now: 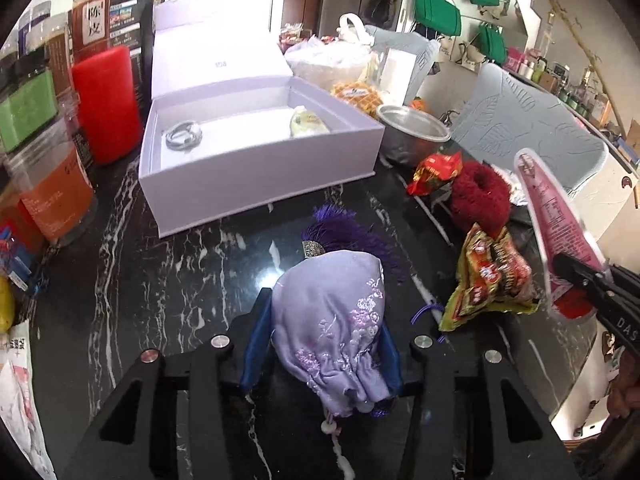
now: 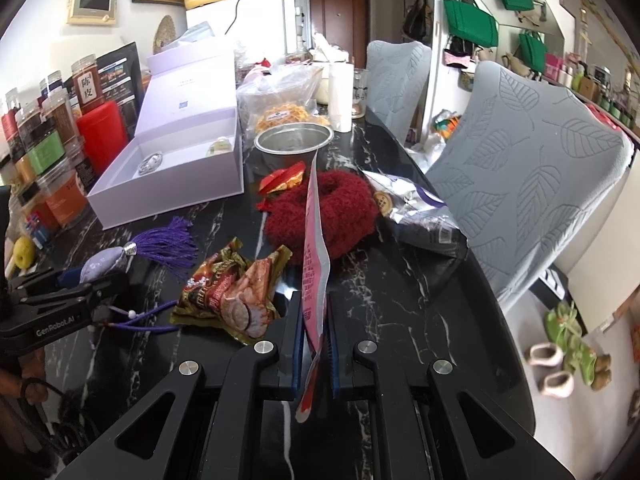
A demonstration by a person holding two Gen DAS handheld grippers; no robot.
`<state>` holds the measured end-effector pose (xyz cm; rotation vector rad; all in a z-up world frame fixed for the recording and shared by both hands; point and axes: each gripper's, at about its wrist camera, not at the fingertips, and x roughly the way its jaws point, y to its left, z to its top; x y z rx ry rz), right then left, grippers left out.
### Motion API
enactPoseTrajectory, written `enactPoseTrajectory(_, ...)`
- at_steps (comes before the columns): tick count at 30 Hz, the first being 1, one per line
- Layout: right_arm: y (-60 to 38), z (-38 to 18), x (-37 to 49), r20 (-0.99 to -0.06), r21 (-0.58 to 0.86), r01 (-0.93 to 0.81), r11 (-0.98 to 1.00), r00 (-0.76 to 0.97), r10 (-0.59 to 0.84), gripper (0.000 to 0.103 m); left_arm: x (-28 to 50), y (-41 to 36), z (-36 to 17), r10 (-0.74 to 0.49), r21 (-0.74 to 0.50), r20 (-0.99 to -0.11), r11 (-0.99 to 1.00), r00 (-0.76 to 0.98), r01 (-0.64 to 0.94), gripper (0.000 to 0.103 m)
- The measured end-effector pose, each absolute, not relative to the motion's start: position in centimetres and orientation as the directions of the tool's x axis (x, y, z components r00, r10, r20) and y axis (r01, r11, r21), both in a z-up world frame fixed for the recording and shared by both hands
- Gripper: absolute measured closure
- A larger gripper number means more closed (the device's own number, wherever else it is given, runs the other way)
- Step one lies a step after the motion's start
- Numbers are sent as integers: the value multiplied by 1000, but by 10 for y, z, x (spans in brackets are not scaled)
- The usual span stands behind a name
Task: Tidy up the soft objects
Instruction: 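Close the left tool on the lavender drawstring pouch while the right tool lifts the pink packet, then carry the pouch with the left tool while the right tool carries the pink packet into the lavender box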
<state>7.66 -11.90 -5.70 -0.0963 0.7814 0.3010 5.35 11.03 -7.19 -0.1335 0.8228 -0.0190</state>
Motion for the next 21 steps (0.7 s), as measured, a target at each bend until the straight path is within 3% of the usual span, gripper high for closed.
enactPoseTrajectory(21,-69,-31,63,-659,54,-453,890,653,373,93,29,148,-11,37,-98,-621,987,783,-124,56)
